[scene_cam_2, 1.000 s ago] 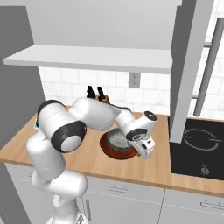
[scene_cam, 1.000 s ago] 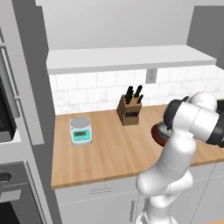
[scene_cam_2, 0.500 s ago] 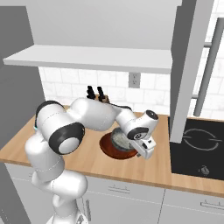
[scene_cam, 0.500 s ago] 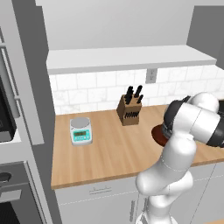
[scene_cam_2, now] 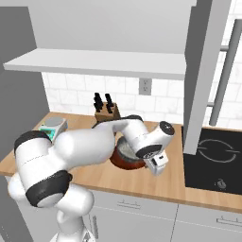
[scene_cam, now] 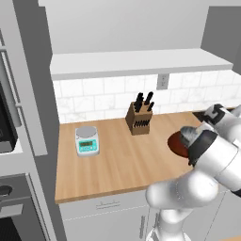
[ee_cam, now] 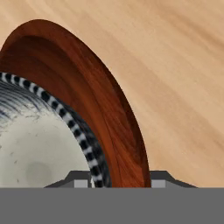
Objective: Pick up the bowls on the counter and stack them on top of one another in the open cabinet. Place the smaller bowl on top of the larger bowl.
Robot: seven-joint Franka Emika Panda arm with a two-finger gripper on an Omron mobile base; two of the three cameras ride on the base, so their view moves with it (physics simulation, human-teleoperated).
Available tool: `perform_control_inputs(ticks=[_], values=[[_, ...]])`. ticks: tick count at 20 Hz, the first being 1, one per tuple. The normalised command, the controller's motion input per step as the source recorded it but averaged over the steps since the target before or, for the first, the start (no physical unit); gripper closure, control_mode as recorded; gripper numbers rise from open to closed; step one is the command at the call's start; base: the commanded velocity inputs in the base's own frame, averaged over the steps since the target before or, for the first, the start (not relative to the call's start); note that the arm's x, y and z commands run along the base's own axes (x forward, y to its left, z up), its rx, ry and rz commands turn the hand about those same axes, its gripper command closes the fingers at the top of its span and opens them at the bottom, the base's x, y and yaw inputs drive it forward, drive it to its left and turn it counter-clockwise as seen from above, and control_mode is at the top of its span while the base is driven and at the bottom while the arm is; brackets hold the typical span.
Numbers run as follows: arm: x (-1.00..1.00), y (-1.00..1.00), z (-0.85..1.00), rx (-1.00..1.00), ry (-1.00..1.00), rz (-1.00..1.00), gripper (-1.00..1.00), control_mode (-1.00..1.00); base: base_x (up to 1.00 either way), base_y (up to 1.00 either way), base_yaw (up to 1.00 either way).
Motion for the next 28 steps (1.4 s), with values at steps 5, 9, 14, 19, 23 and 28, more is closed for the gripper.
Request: perform_control_inputs(ticks=[5,9,14,19,23,28], values=[[-0.44,0.56,0.47,0.0,-0.12,-0.23,1.0,-1.0,0.0,0.0,0.0],[-0.52,0.52,0.62,0.0,-0.13,-0.25,1.0,-1.0,0.0,0.0,0.0],[-0.51,0.45,0.65,0.0,-0.11,-0.3,1.0,-1.0,0.0,0.0,0.0],[-0.49,0.36,0.79,0.0,-0.13,-0.29,1.0,-1.0,0.0,0.0,0.0],[-0.47,0.01,1.0,0.0,-0.11,-0.16,1.0,-1.0,0.0,0.0,0.0],[-0.41,0.0,1.0,0.0,-0.1,-0.02,1.0,-1.0,0.0,0.0,0.0]])
